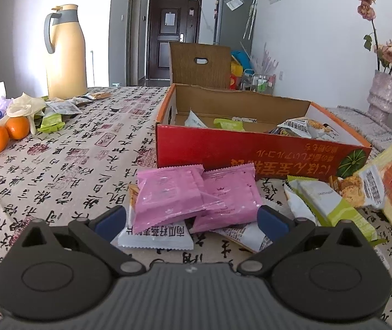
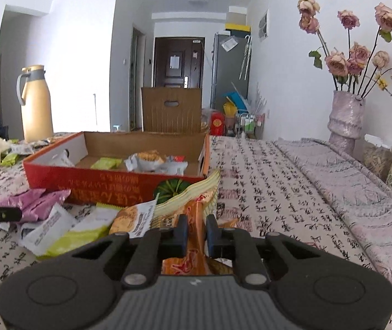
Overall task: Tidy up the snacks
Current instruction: 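Grasp the long orange-and-yellow stick-snack packet with the right gripper and lift it, then grasp a pink packet with the left gripper while the right gripper holds the stick-snack packet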
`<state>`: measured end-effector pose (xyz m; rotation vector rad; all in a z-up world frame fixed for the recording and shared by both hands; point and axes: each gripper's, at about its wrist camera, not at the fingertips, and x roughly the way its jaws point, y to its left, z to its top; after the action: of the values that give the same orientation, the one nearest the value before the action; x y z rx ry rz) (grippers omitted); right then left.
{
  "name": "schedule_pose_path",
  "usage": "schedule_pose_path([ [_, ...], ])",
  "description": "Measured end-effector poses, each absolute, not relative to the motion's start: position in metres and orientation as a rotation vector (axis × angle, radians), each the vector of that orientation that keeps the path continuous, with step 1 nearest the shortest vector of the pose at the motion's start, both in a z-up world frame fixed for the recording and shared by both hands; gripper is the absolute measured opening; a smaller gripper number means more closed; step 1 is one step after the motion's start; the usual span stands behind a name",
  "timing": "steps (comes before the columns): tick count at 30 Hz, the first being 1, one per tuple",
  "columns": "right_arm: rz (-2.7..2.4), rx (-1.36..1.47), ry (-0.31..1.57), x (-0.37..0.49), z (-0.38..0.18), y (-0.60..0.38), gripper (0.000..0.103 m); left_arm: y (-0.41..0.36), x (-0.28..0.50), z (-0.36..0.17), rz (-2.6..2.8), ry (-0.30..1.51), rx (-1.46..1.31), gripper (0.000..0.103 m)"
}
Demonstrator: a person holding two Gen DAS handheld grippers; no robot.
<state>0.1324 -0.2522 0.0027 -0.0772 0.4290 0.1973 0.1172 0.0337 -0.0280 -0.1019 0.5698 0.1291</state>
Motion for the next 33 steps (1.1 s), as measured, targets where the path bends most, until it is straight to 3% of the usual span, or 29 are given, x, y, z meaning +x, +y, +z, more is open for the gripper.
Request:
schedule_pose_path([
  [17,0.18,-0.017,0.37,0.137,0.01,-0.266,0.012,0.059,0.167,-0.003,0.164,0.708,-0.122,0.102],
  [21,0.189,-0.007,0.365,0.137,0.009,-0.267,0.012,0.057,0.176,-0.01,0.153,0.751,-0.134,0.086],
  [22,0.191,-0.005,0.364,0.137,0.009,-0.267,0.012,0.058,0.178,-0.013,0.143,0.769,-0.148,0.076],
  [24,0.196,-0.004,0.362,0.138,0.009,-0.267,0.012,0.061,0.18,-0.018,0.138,0.798,-0.178,0.064],
  [33,0.204,-0.003,0.352,0.138,0.012,-0.264,0.012,0.068,0.171,-0.014,0.135,0.768,-0.217,0.063],
])
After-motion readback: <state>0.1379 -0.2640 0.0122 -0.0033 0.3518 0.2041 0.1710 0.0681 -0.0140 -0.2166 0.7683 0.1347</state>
